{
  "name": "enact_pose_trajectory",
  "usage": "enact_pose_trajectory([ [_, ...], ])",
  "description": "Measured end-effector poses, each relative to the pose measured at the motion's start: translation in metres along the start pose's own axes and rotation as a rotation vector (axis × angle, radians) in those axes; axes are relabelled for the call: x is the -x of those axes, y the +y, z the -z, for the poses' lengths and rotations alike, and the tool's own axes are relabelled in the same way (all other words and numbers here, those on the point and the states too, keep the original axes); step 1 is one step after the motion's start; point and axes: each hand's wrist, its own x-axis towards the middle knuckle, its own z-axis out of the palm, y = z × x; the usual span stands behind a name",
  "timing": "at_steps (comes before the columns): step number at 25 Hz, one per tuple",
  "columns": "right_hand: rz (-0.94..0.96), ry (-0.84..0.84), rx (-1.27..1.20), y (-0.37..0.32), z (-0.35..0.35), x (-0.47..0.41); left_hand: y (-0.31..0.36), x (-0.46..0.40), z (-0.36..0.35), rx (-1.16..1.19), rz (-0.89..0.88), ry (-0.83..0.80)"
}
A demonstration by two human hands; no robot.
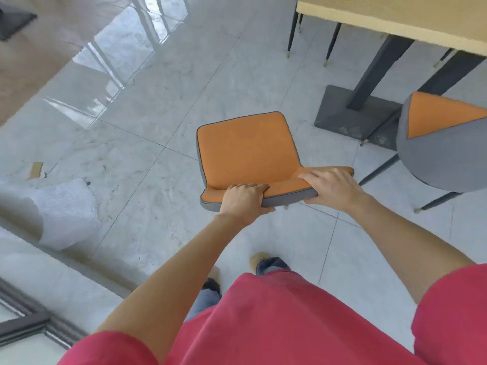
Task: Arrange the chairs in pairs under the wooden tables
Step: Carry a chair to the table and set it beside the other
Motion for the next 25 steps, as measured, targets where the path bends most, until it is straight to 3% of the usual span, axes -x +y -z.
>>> enact_pose_trajectory([
  [10,-0.481,-0.199,-0.075,-0.157,0.012,0.066,-0.056,0.066,0.006,-0.170,-0.339,-0.135],
  [18,-0.659,-0.216,-0.060,-0.209,0.012,0.103,-0.058,0.081,-0.002,-0.242,-0.533,-0.172],
  [21,-0.651,-0.127,-0.075,-0.205,0.007,0.115,-0.049,0.079,-0.007,-0.274,-0.582,-0.153],
  [25,-0.470,0.204,0.023,-0.189,-0.013,0.121,-0.052,0.073,-0.010,-0.291,-0.669,-0.074],
])
